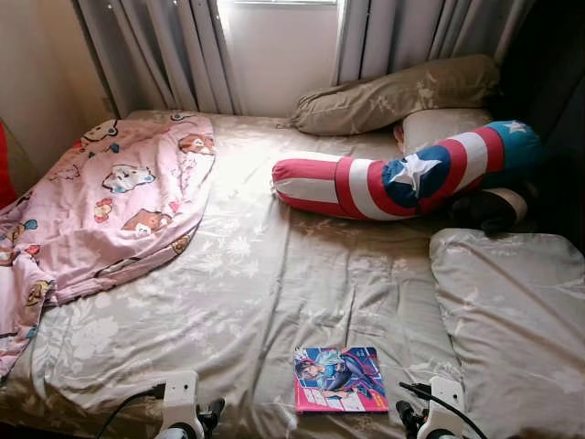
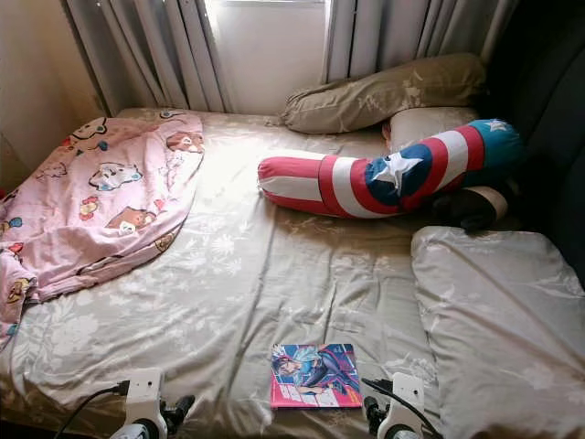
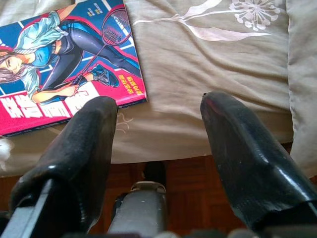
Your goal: Clean up the room
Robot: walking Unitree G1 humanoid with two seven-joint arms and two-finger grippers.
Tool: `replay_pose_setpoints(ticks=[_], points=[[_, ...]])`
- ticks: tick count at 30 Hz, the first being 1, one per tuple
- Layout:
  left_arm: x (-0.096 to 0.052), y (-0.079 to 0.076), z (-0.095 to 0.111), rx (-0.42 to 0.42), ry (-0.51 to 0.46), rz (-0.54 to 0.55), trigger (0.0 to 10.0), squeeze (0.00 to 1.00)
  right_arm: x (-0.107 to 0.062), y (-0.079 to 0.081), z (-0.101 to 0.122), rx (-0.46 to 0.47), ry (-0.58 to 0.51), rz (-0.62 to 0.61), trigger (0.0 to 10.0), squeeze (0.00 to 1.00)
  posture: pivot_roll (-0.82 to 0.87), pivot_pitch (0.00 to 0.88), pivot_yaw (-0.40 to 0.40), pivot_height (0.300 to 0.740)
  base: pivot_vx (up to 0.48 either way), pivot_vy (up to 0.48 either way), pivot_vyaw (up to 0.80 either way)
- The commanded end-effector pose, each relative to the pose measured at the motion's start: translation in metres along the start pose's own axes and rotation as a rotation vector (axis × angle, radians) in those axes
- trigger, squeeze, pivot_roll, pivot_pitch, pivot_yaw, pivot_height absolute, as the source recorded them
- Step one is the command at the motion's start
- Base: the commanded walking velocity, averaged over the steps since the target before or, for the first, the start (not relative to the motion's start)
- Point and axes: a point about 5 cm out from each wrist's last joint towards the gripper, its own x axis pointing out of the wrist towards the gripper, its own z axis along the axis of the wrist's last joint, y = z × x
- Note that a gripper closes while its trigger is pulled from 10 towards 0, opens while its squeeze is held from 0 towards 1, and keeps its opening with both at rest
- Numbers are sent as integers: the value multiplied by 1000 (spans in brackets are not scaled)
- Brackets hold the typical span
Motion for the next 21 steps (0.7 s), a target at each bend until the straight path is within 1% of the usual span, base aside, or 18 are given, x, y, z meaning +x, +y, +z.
replay_pose_setpoints(ticks=[1,3,6,8,11,14,15,18,19,21], points=[[-1,0,-6,16,31,-2,10000,0,-1,-1,-4,12,15,-8,10000,0,-32,0,-3,740,0,0,0],[-1,-1,-6,31,34,-11,10000,0,-1,-2,-6,-6,24,-7,10000,0,-34,0,1,740,0,0,0],[-1,0,-6,26,37,-6,10000,0,-1,-2,-6,-30,18,-1,10000,0,-33,0,4,740,0,0,0],[-1,0,-7,27,41,-5,10000,0,-2,-2,-5,-44,15,0,10000,0,-34,0,5,740,0,0,800],[-2,1,-8,27,49,-1,10000,0,-2,-2,-9,-21,32,-1,10000,0,-36,0,6,740,0,401,800],[-2,3,-10,31,56,3,10000,0,-2,-3,-9,-11,30,-7,10000,0,-32,0,6,740,0,437,0],[-2,3,-9,32,55,3,10000,0,-2,-3,-8,-6,26,-10,10000,0,-27,28,5,740,0,439,0],[-2,4,-7,35,53,3,10000,0,-2,-3,-6,-14,23,-7,10000,0,-17,58,2,740,0,442,0],[-1,4,-6,37,50,3,10000,0,-1,-3,-5,-13,20,-6,10000,0,-13,85,-1,740,0,454,0],[-1,5,-4,37,45,7,10000,0,-1,-3,-5,-13,22,-10,10000,0,-12,97,-2,740,0,480,0]])
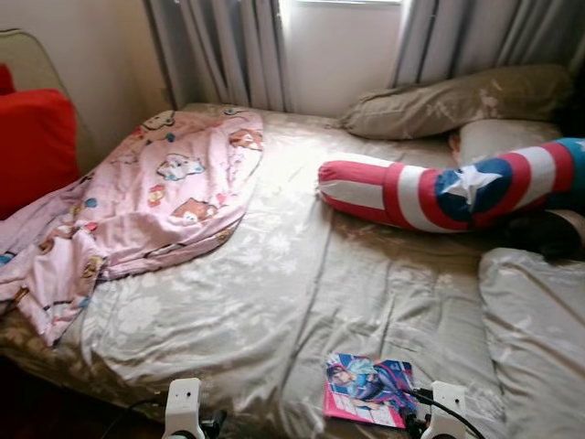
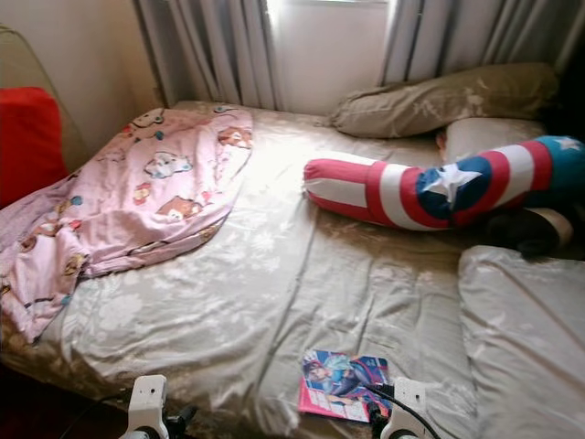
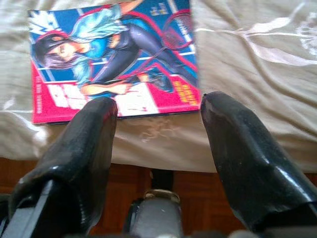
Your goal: Clean up the room
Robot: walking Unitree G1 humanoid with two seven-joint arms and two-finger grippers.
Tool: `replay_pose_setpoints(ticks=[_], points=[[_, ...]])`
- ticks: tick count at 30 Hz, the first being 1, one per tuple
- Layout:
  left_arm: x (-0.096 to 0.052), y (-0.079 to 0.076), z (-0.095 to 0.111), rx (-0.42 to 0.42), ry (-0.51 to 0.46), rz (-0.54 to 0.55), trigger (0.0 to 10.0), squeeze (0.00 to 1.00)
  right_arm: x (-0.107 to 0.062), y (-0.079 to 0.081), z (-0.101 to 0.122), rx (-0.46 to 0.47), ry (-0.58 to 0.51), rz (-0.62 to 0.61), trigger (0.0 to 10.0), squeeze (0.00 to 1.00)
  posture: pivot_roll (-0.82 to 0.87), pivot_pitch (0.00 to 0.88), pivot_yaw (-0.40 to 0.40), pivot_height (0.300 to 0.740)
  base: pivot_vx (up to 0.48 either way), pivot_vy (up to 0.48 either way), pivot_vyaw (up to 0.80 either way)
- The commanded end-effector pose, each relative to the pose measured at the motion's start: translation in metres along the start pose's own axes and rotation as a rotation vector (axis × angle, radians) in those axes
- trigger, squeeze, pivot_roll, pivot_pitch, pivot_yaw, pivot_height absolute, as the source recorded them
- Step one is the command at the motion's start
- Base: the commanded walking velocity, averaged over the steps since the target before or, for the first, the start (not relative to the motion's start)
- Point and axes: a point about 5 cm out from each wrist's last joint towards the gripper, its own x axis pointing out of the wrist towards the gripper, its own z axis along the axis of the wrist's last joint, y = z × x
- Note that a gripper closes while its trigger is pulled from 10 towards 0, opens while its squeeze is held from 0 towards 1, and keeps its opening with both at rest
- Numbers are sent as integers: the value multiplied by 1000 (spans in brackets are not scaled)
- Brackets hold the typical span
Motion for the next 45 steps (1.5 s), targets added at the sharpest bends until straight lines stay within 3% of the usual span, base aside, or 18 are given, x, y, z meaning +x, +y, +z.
replay_pose_setpoints(ticks=[1,11,45], points=[[0,4,0,15,13,10,10000,0,0,3,-1,10,10,2,10000,0,-12,97,-2,740,0,480,0],[1,6,6,24,6,21,10000,0,1,2,3,28,4,-7,10000,0,7,156,-3,740,0,480,0],[1,9,7,20,9,28,10000,0,1,3,1,22,14,-7,10000,0,16,169,-11,740,0,480,0]])
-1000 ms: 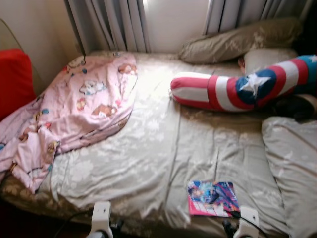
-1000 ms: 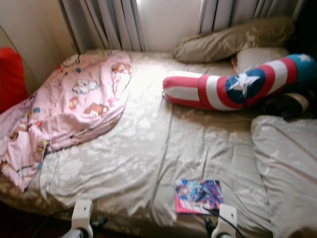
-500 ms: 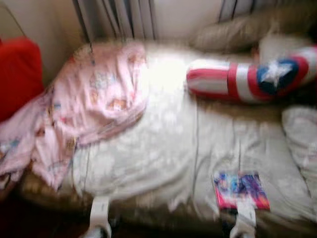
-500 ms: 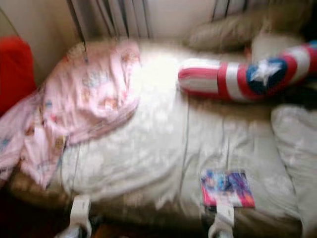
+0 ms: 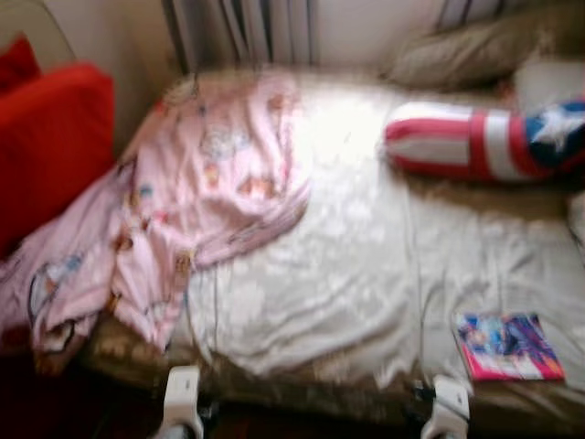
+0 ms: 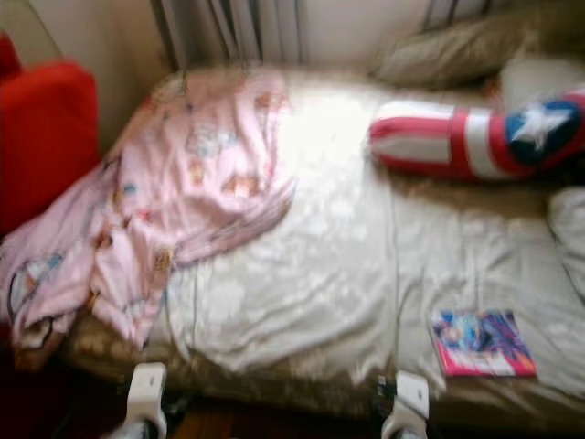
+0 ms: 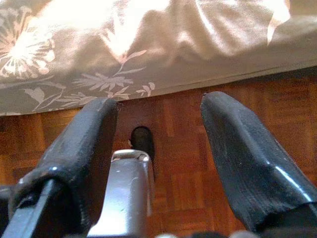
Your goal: Clean up the room
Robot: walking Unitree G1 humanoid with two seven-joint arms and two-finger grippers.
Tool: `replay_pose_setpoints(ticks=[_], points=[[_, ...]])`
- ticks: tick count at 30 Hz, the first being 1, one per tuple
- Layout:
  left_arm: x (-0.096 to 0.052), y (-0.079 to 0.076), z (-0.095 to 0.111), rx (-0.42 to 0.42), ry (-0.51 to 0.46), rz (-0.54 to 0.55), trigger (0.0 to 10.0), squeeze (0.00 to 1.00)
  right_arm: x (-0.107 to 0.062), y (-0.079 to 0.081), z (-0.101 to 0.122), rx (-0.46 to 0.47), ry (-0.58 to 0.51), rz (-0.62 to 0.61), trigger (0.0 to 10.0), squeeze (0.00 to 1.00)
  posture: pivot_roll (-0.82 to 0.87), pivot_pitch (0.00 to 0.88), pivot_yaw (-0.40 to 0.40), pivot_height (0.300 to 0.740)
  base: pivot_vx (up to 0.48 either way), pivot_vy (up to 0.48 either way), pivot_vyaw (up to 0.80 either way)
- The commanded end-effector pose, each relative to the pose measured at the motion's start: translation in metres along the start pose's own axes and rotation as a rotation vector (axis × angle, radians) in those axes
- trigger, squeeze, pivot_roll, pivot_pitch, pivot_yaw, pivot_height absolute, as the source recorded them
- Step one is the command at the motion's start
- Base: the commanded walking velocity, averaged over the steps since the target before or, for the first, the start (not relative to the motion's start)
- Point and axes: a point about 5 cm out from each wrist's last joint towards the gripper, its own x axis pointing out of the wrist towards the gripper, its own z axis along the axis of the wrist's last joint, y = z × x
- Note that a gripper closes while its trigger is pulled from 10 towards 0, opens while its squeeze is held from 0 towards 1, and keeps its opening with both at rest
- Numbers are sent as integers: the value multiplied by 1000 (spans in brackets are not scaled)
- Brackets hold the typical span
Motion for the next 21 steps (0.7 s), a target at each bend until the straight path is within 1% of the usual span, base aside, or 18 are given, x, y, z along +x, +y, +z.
replay_pose_setpoints(ticks=[1,15,16,21], points=[[-5,8,-13,0,44,23,10000,0,0,5,-5,4,17,12,10000,0,16,169,-12,740,0,480,0],[-5,8,-16,-8,48,28,10000,0,-1,5,-7,-7,27,15,10000,0,17,156,-15,740,0,471,0],[-5,8,-16,-8,48,28,10000,0,-1,5,-7,-8,27,16,10000,0,17,156,-15,740,0,341,0],[-6,7,-17,-4,48,26,10000,0,-1,6,-9,-14,32,21,10000,0,16,146,-15,740,0,0,0]])
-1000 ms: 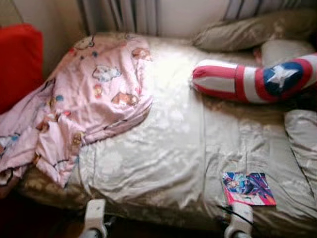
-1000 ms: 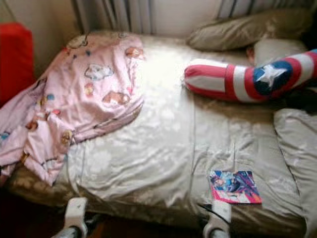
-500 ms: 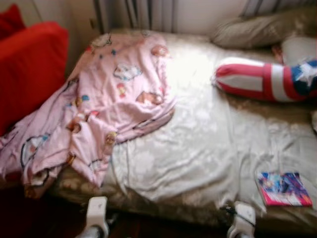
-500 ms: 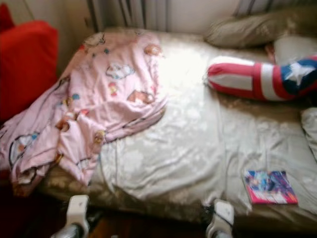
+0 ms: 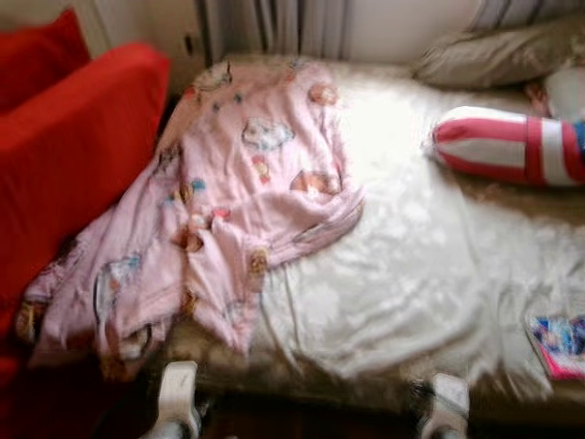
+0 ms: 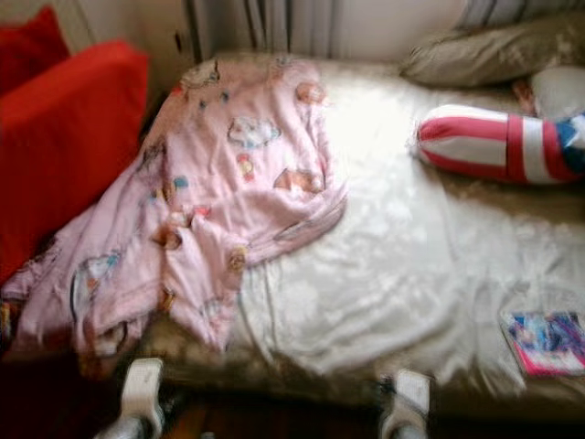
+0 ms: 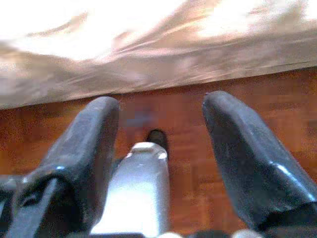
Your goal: Clean up the room
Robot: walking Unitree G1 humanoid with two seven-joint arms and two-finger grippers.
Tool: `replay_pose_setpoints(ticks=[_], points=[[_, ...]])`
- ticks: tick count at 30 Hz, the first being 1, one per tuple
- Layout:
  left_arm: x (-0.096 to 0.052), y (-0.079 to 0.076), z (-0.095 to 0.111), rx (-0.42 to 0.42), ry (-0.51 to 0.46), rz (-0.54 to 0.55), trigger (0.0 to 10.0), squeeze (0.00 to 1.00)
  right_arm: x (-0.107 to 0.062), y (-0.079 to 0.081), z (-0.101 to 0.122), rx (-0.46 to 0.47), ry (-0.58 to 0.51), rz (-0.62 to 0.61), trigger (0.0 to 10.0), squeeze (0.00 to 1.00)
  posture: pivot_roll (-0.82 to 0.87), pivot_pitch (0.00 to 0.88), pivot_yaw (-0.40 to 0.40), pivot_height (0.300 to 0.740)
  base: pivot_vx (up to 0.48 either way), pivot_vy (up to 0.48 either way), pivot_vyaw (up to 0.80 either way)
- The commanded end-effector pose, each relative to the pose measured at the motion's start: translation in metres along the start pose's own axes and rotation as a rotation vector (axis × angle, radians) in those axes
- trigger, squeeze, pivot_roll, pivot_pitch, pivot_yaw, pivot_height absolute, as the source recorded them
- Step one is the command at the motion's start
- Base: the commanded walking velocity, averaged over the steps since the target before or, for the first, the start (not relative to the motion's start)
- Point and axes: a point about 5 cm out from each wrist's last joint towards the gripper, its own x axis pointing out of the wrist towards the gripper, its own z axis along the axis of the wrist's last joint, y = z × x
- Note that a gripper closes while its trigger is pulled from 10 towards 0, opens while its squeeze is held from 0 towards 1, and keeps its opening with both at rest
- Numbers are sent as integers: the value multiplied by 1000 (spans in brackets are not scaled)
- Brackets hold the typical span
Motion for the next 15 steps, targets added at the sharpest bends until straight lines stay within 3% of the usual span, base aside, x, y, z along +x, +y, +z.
replay_pose_setpoints(ticks=[1,6,15], points=[[-2,-5,-10,-4,31,-13,10000,0,-2,-11,-6,-10,24,-26,10000,0,17,147,-15,740,0,0,0],[-2,-5,-9,-5,29,-13,10000,0,-3,-11,-6,-23,25,-22,10000,0,19,152,-16,740,0,0,95],[-1,-6,-7,-6,19,-14,10000,0,-2,-10,-6,-26,20,-19,10000,0,21,158,-15,740,0,0,774]])
